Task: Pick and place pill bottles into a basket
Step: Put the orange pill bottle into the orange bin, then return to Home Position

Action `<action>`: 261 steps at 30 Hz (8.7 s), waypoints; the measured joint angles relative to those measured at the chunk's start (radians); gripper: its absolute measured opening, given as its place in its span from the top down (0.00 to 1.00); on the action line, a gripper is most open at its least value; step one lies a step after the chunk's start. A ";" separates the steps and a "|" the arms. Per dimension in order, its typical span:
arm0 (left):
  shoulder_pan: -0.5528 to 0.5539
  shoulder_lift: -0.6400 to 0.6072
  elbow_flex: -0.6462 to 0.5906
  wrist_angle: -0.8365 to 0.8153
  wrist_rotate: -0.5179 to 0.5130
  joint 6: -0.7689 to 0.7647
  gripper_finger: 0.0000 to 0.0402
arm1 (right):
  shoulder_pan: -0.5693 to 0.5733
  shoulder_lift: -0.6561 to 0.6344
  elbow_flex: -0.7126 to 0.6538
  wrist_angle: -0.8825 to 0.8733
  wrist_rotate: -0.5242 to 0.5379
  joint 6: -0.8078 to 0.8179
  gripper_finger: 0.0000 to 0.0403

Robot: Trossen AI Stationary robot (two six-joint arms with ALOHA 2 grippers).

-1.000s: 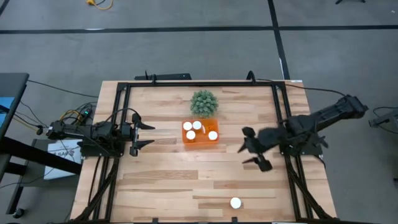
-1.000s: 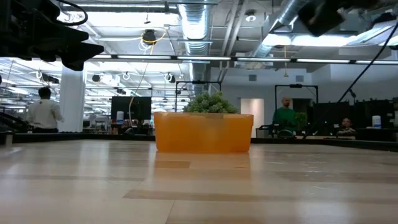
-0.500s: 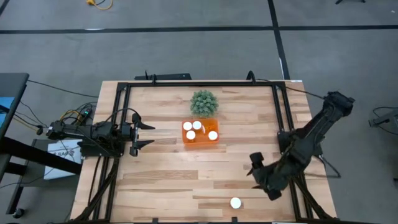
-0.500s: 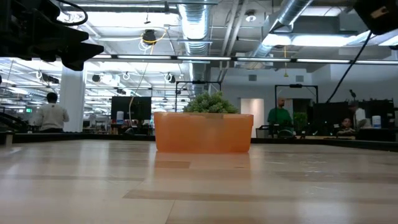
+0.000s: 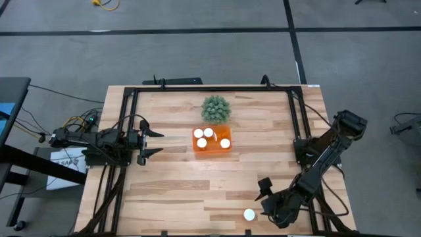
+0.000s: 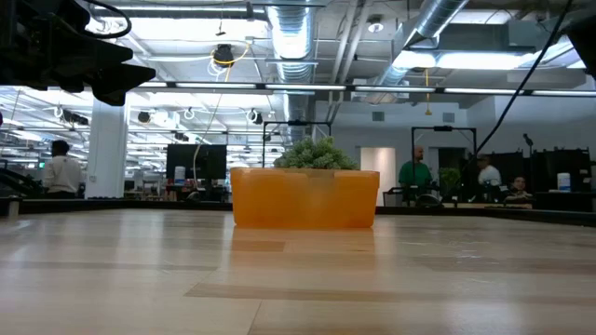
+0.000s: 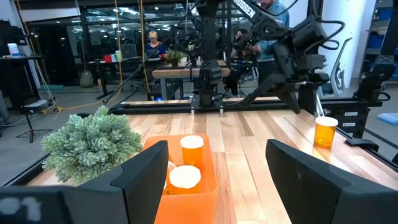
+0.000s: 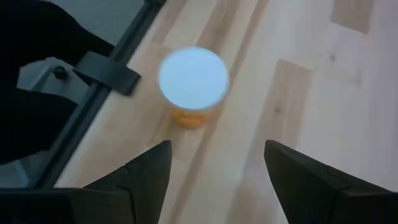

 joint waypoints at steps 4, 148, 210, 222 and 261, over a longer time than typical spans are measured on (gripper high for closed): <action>0.000 0.000 0.000 0.000 0.000 0.000 0.35 | -0.001 0.044 0.000 0.064 -0.010 0.007 0.38; 0.000 0.000 0.000 0.000 0.000 0.000 0.35 | -1.106 0.060 0.121 0.287 -0.635 -0.407 0.52; 0.000 0.000 0.000 0.000 0.000 0.000 0.35 | -1.036 0.039 0.121 0.229 -0.627 -0.431 0.39; 0.000 0.000 0.000 0.000 0.000 0.000 0.35 | -0.895 -0.330 0.099 0.052 -0.627 -0.540 0.39; 0.000 0.000 0.000 0.000 0.000 0.000 0.35 | -0.838 -1.358 -0.654 0.570 -0.653 -0.300 0.39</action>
